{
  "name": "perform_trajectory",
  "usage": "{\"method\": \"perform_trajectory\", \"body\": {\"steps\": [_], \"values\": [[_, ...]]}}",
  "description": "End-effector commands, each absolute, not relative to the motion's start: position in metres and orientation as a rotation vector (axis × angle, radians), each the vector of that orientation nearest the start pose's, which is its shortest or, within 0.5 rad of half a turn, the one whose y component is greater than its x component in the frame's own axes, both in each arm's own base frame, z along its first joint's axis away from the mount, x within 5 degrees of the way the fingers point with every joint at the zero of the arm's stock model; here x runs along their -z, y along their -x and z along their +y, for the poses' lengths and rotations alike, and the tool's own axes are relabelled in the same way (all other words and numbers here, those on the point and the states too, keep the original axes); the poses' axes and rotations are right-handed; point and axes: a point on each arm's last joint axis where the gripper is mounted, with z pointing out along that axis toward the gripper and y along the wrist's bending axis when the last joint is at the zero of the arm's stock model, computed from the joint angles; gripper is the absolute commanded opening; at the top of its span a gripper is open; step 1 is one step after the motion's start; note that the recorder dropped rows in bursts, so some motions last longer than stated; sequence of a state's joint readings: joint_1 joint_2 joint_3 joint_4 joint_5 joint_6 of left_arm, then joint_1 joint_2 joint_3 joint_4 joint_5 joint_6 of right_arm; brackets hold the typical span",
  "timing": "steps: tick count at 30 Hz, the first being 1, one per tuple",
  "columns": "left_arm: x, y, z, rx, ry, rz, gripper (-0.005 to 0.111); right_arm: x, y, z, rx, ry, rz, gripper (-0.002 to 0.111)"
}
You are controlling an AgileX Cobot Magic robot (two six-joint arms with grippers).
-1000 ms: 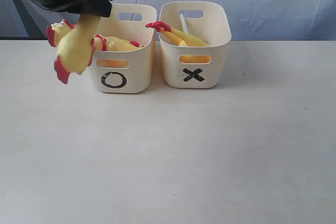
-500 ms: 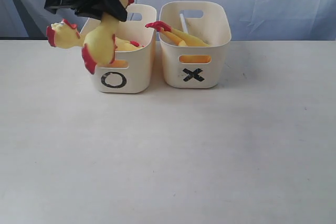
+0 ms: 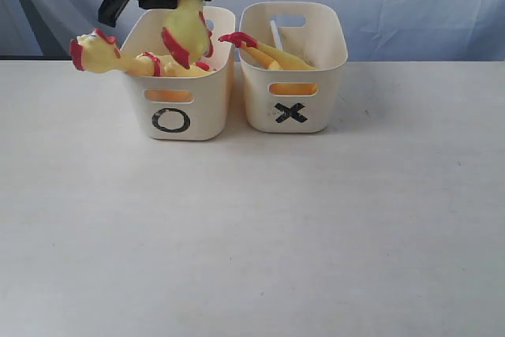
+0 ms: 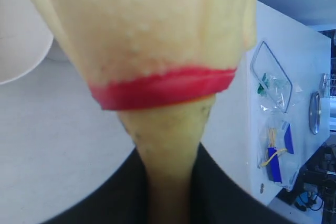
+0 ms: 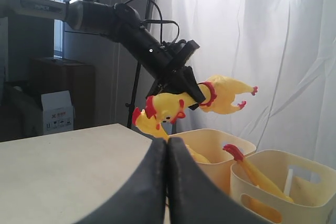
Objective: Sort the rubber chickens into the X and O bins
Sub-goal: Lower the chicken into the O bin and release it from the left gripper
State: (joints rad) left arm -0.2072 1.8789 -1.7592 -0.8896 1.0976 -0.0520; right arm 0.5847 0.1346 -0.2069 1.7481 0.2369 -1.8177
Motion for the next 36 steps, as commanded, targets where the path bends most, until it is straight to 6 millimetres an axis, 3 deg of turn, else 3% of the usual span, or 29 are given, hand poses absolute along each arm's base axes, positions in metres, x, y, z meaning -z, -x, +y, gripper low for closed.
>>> {"method": "perform_trajectory", "body": {"steps": [1, 7, 17, 27, 36], "values": [[-0.3418, -0.3971, -0.1472, 1.311, 0.154, 2.525, 0.000, -0.2772, -0.0356, 0.0480, -0.580, 0.627, 1.252, -0.001], [-0.3332, -0.3978, -0.1418, 1.217, 0.253, 2.609, 0.000, -0.2772, -0.0356, 0.0480, -0.580, 0.627, 1.252, -0.001], [-0.3340, -0.3942, -0.1437, 1.313, 0.481, 2.662, 0.000, -0.2772, -0.0355, 0.0481, -0.581, 0.628, 1.252, -0.001], [-0.3399, -0.3913, -0.1490, 1.454, 0.504, 2.644, 0.000, -0.2772, -0.0352, 0.0483, -0.584, 0.631, 1.250, -0.001], [-0.3371, -0.3895, -0.1499, 1.480, 0.581, 2.692, 0.000, -0.2772, -0.0352, 0.0483, -0.584, 0.631, 1.250, -0.001]]}}
